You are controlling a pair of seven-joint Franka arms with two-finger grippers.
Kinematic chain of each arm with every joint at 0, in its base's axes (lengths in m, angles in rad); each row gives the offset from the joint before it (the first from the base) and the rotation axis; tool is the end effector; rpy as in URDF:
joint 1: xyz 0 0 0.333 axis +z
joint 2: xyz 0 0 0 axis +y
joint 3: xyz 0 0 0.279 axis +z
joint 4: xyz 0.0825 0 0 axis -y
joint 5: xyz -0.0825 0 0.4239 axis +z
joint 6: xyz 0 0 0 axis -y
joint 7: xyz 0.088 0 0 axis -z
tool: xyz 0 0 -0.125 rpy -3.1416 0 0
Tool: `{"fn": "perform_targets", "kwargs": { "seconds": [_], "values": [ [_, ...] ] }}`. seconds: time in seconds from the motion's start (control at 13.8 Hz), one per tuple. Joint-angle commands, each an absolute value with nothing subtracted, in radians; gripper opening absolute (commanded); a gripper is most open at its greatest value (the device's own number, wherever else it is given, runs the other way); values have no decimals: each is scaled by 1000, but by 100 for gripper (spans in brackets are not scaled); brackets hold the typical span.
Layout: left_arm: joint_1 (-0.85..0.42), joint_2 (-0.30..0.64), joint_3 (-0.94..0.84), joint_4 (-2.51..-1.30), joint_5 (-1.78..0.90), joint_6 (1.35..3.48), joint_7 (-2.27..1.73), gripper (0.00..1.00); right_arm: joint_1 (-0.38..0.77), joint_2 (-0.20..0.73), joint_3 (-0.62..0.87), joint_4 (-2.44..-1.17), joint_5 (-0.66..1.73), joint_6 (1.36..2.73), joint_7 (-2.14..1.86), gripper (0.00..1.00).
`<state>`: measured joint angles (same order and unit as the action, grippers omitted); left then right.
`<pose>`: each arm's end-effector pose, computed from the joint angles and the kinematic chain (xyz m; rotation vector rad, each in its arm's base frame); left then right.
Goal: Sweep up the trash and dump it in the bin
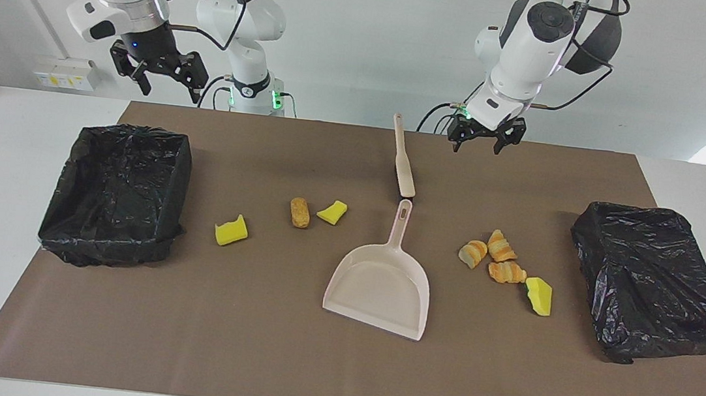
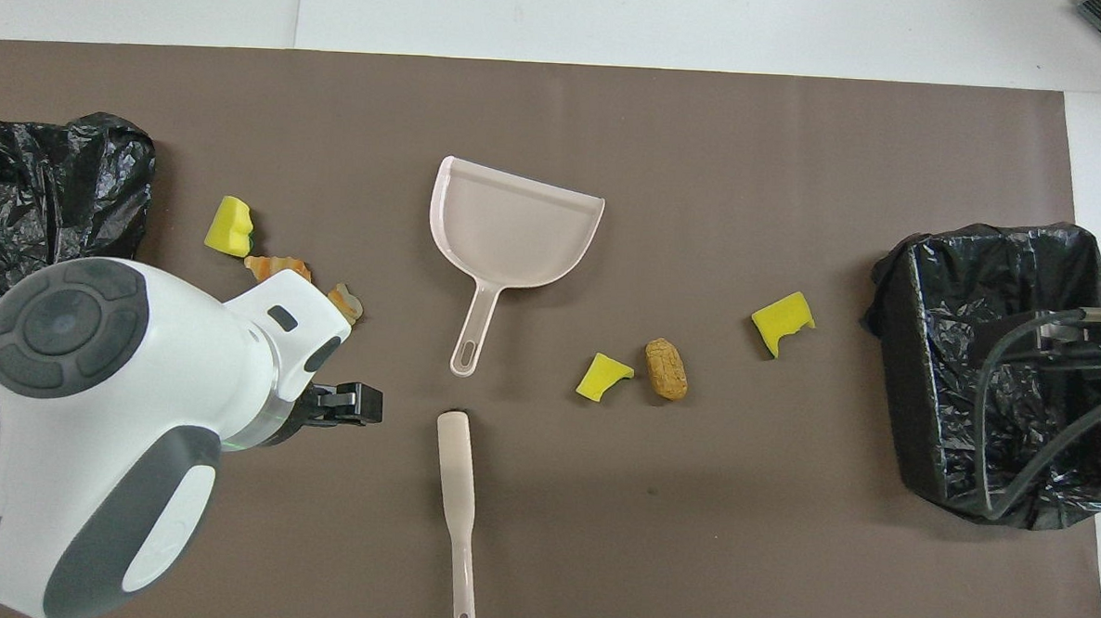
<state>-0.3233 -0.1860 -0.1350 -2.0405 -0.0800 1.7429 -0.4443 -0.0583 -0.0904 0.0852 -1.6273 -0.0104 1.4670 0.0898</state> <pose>0.4738 -0.2452 0.4482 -3.1341 -0.0123 0.1958 0.5568 0.0153 0.5841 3.1160 -0.1001 -0.1077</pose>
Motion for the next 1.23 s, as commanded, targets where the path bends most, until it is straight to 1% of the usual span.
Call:
{"fn": "perform_targets", "kwargs": {
  "seconds": [0.0,0.14,0.29,0.36,0.51,0.65,0.87,1.16],
  "values": [
    [-437,-222,-118,-2149,-95,1811,-530,100,-43,-89,87,-1658,12,1514,77,100],
    [-512,-218,-118,-2230,-95,1902,-633,100,-41,-60,95,-1657,31,1529,78,100],
    [-627,-181,-118,-2310,-95,1986,-724,100,-41,-32,121,-1657,35,1568,81,100],
    [-667,-184,-118,-2360,-95,2032,-760,100,-41,-11,139,-1657,37,1574,89,100],
    [-738,-184,-118,-2417,-95,2098,-845,100,-41,32,164,-1657,51,1618,92,100],
    [-781,-176,-118,-2450,-95,2135,-871,100,-3,73,178,-1657,60,1661,126,100],
    [-802,-179,-120,-2480,-100,2155,-890,100,46,127,178,-1658,58,1710,204,100],
    [-822,-190,-120,-2497,-107,2166,-919,100,48,135,178,-1664,57,1713,203,100]
  ]
}}
